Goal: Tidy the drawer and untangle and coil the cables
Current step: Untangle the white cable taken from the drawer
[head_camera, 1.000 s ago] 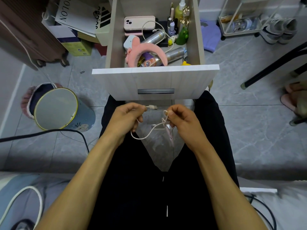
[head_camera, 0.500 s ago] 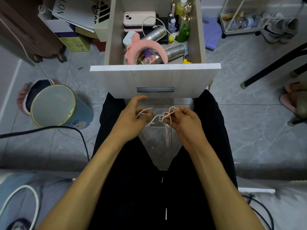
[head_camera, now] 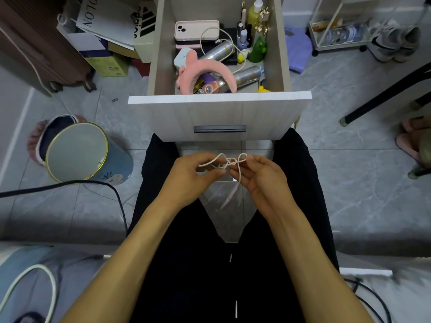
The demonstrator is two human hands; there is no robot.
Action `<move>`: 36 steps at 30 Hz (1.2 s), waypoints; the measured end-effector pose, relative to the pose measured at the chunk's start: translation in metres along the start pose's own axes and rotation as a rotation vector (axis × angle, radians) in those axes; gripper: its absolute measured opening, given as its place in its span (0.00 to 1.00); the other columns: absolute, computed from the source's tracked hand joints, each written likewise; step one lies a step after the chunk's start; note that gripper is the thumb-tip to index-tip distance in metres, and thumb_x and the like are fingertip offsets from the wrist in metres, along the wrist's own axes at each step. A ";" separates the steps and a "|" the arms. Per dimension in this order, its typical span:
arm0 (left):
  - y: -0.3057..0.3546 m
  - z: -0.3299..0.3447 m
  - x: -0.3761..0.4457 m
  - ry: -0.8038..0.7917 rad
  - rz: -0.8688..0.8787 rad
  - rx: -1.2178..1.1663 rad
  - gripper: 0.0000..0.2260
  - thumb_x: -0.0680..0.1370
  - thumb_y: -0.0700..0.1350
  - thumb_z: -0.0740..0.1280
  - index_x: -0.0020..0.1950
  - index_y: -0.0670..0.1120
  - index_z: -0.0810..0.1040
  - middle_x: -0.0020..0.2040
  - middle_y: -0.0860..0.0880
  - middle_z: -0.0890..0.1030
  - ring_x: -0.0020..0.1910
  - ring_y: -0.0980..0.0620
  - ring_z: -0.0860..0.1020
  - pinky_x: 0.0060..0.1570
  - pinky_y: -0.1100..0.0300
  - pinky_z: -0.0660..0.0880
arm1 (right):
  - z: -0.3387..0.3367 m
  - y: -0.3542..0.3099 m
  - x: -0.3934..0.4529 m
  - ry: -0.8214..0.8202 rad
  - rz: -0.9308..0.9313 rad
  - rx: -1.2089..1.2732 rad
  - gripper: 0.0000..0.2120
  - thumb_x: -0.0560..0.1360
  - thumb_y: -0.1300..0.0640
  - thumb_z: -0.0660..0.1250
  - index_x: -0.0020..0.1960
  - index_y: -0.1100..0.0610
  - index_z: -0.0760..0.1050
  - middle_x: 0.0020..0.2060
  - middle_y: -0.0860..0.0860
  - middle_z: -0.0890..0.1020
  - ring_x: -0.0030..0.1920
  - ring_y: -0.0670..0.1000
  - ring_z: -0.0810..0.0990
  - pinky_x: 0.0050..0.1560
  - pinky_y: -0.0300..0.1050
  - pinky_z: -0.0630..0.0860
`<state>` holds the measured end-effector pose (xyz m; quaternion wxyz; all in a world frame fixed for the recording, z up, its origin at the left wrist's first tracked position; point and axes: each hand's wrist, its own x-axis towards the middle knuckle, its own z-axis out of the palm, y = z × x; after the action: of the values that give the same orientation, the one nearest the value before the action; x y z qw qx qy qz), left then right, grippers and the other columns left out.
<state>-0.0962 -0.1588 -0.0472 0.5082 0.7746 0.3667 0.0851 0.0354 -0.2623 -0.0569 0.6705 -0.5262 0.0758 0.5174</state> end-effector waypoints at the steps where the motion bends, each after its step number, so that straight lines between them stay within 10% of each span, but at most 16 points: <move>1: -0.001 0.001 0.000 0.015 0.024 0.021 0.08 0.75 0.45 0.73 0.53 0.55 0.83 0.47 0.60 0.83 0.48 0.65 0.80 0.51 0.71 0.74 | -0.001 0.000 0.000 0.001 0.004 -0.003 0.08 0.81 0.64 0.59 0.55 0.68 0.74 0.42 0.60 0.85 0.45 0.56 0.85 0.50 0.48 0.82; 24: 0.007 -0.013 -0.003 0.018 -0.158 -0.309 0.05 0.79 0.42 0.67 0.50 0.49 0.82 0.40 0.51 0.85 0.41 0.53 0.83 0.49 0.59 0.80 | -0.003 0.007 -0.007 -0.163 -0.778 -0.923 0.04 0.76 0.61 0.70 0.48 0.56 0.83 0.41 0.48 0.83 0.39 0.45 0.82 0.42 0.41 0.80; 30: 0.010 -0.012 -0.007 0.102 -0.159 -0.191 0.21 0.75 0.46 0.73 0.65 0.56 0.71 0.43 0.55 0.84 0.45 0.62 0.82 0.50 0.71 0.77 | -0.007 0.013 -0.001 -0.158 -0.729 -0.937 0.03 0.77 0.60 0.67 0.46 0.58 0.80 0.39 0.48 0.82 0.39 0.49 0.82 0.42 0.54 0.80; 36: 0.014 -0.011 -0.005 0.076 -0.072 -0.113 0.03 0.76 0.43 0.72 0.48 0.51 0.84 0.42 0.54 0.85 0.41 0.58 0.83 0.47 0.64 0.80 | -0.004 0.016 0.000 -0.204 -0.692 -0.892 0.04 0.79 0.61 0.64 0.46 0.58 0.77 0.38 0.49 0.80 0.40 0.52 0.81 0.43 0.56 0.80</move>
<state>-0.0986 -0.1576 -0.0291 0.5396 0.7272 0.4079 0.1168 0.0247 -0.2670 -0.0682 0.5179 -0.6999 -0.3915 0.2977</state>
